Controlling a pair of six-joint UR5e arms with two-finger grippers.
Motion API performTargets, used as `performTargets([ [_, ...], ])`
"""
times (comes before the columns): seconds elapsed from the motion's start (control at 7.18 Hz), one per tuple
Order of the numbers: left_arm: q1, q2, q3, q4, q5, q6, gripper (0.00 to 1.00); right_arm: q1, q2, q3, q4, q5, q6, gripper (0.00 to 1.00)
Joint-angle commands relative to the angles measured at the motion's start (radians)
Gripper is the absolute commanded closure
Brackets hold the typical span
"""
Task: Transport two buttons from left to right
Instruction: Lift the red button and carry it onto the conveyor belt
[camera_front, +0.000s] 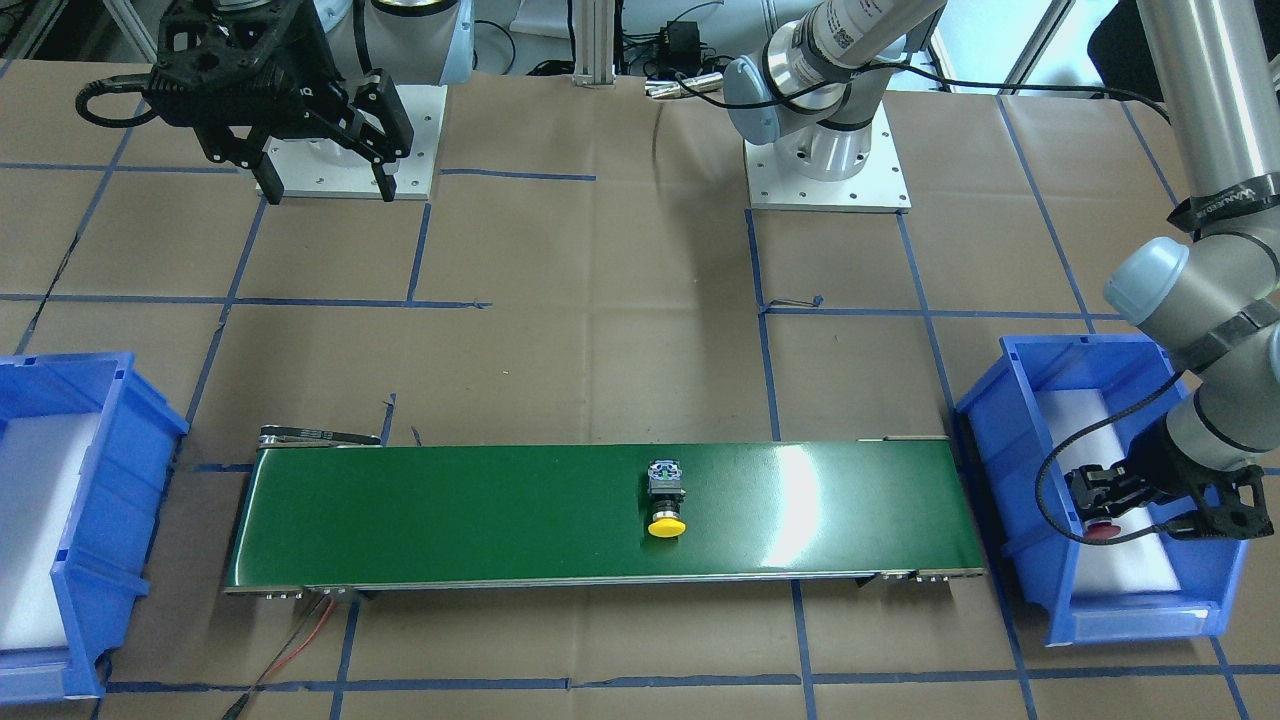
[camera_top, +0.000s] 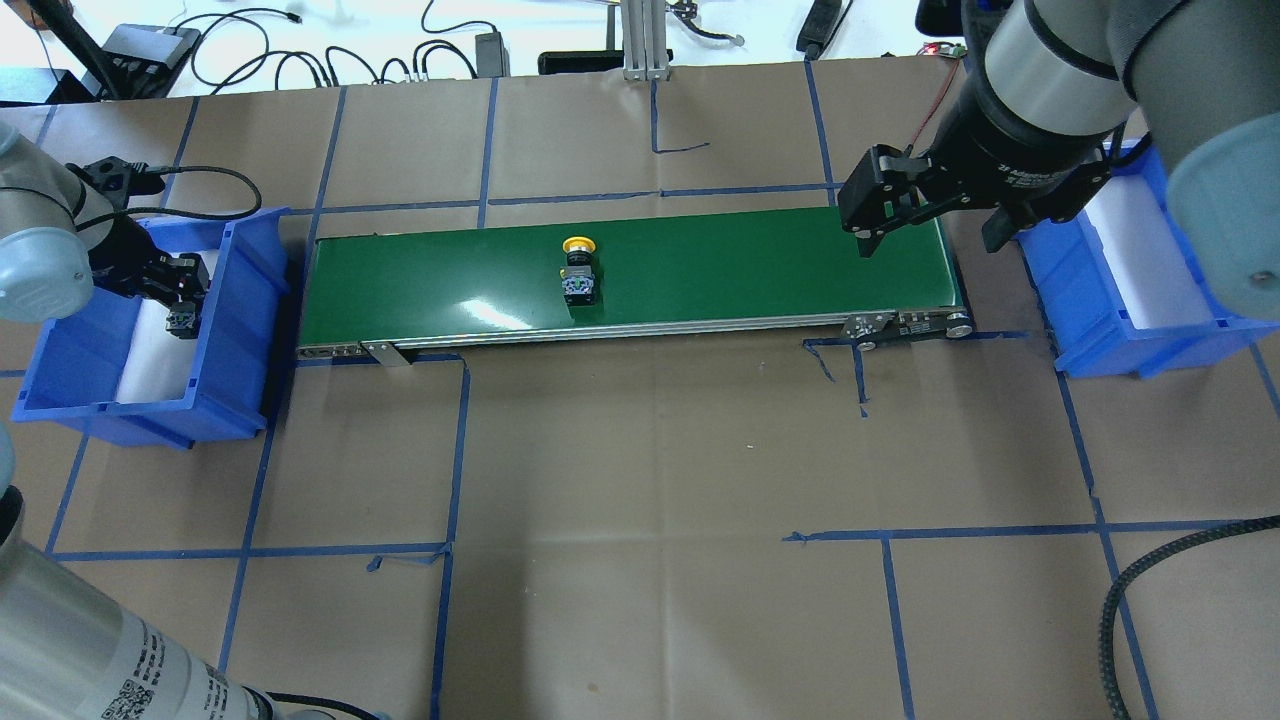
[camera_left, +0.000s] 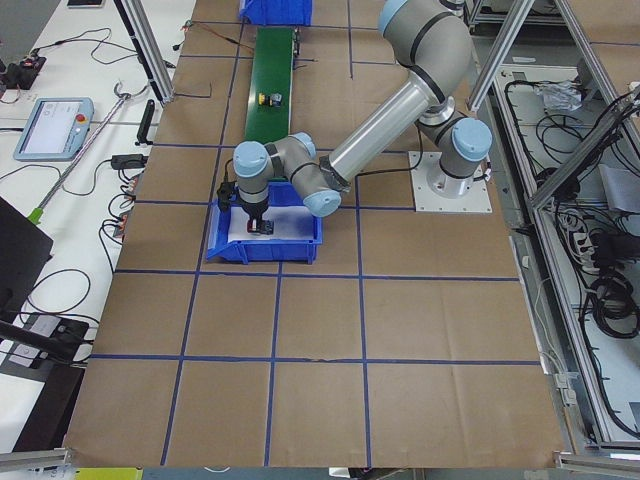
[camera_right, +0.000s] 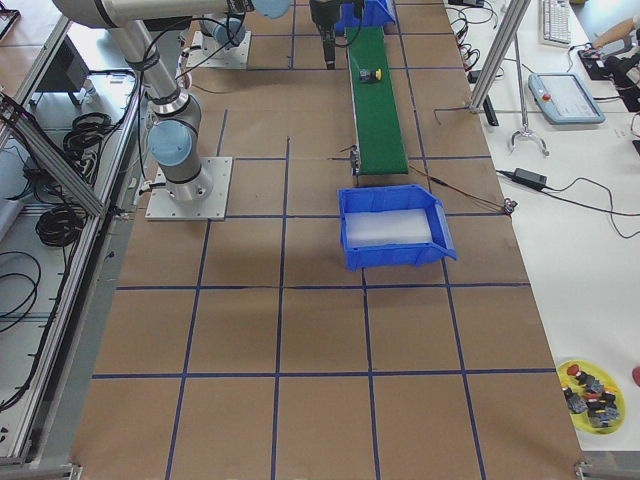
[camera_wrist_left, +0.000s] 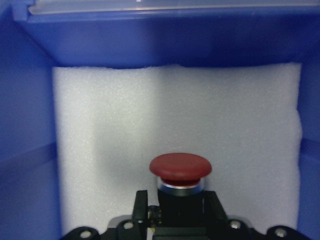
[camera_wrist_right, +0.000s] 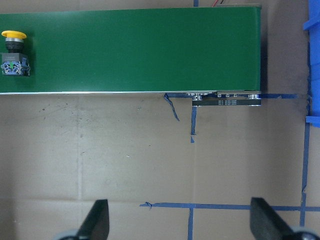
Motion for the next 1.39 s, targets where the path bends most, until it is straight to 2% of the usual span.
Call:
performTargets([
  [0.0, -0.001, 0.027, 0.026, -0.014, -0.022, 0.006, 1.0, 0.0, 0.002, 0.0, -0.003, -0.001, -0.003, 0.0],
  [0.28, 0.003, 0.09, 0.146, -0.255, -0.024, 0.011, 1.0, 0.0, 0.003, 0.001, -0.006, 0.001, -0.005, 0.0],
  [0.42, 0.003, 0.11, 0.246, -0.414, -0.021, 0.011, 1.0, 0.0, 0.005, 0.003, -0.017, -0.001, -0.005, 0.0],
  [0.7, -0.002, 0.115, 0.419, -0.648, -0.016, 0.008, 1.0, 0.0, 0.005, 0.001, -0.017, -0.001, -0.003, 0.0],
  [0.84, -0.011, 0.107, 0.455, -0.681, 0.01, 0.006, 1.0, 0.0, 0.005, 0.001, -0.017, -0.001, -0.003, 0.0],
  [1.25, -0.114, 0.105, 0.445, -0.68, 0.024, -0.089, 1.0, 0.0, 0.005, 0.003, -0.017, -0.001, -0.003, 0.0],
])
